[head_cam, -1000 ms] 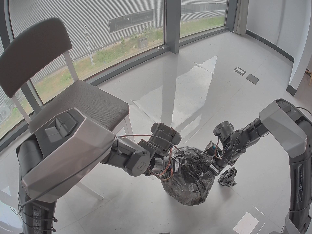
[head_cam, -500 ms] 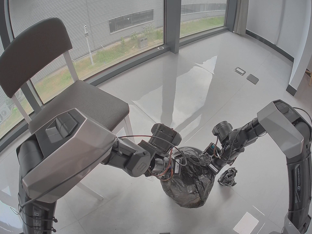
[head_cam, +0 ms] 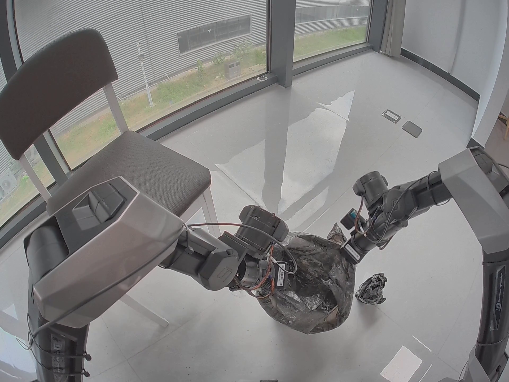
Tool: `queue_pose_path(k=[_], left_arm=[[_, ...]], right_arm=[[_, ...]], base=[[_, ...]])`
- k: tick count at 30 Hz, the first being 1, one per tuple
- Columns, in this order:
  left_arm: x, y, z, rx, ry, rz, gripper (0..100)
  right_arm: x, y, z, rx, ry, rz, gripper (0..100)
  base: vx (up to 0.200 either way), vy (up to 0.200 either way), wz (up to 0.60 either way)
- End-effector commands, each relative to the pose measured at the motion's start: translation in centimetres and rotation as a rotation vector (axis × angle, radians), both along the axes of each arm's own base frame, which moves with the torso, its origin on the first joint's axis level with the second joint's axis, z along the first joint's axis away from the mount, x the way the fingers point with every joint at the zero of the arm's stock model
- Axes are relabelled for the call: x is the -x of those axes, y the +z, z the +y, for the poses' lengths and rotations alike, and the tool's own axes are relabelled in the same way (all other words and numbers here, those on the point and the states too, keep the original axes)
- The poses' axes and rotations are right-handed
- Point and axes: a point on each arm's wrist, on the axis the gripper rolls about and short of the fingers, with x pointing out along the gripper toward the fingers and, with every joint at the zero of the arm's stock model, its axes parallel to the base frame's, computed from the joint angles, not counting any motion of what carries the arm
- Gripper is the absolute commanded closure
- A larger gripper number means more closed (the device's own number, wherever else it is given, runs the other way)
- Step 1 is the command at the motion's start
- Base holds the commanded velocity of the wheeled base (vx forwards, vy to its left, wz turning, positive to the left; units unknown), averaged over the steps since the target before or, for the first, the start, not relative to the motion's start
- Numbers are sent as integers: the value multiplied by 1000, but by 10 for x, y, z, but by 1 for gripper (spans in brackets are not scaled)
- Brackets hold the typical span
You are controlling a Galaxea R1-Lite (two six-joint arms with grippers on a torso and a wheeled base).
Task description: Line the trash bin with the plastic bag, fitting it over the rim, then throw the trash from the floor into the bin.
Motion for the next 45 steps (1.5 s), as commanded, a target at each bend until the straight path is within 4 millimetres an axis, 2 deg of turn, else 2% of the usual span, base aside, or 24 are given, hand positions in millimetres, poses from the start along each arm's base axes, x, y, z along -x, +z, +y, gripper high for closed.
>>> queue_pose_path(k=[1,8,11,14,17,19,27,32,38,45], left_arm=[[5,2,10,-11,11,11,100],[14,4,12,-22,-4,20,100],[23,9,16,-26,-15,27,100],[35,10,22,-34,-27,46,100],[39,10,24,-37,-31,53,100],[50,6,26,-57,-46,76,100],[64,11,29,-46,-86,97,100],[65,12,29,-41,-109,102,100],[64,13,28,-38,-110,97,100],[53,12,21,-31,-101,78,100]], right_arm=[[-16,39,5,-31,-4,-94,100],[-39,46,16,-52,-1,-154,100],[-41,41,23,-53,-3,-132,100],[-37,36,29,-43,8,-94,100],[-35,35,30,-38,10,-83,100],[-31,32,33,-27,19,-52,100],[-4,16,51,16,51,107,100],[8,13,53,54,62,198,100],[6,10,55,55,63,197,100],[-19,-9,49,46,22,188,100]], base=[[0,0,0],[0,0,0],[0,0,0],[0,0,0],[0,0,0],[0,0,0],[0,0,0],[0,0,0],[0,0,0],[0,0,0]])
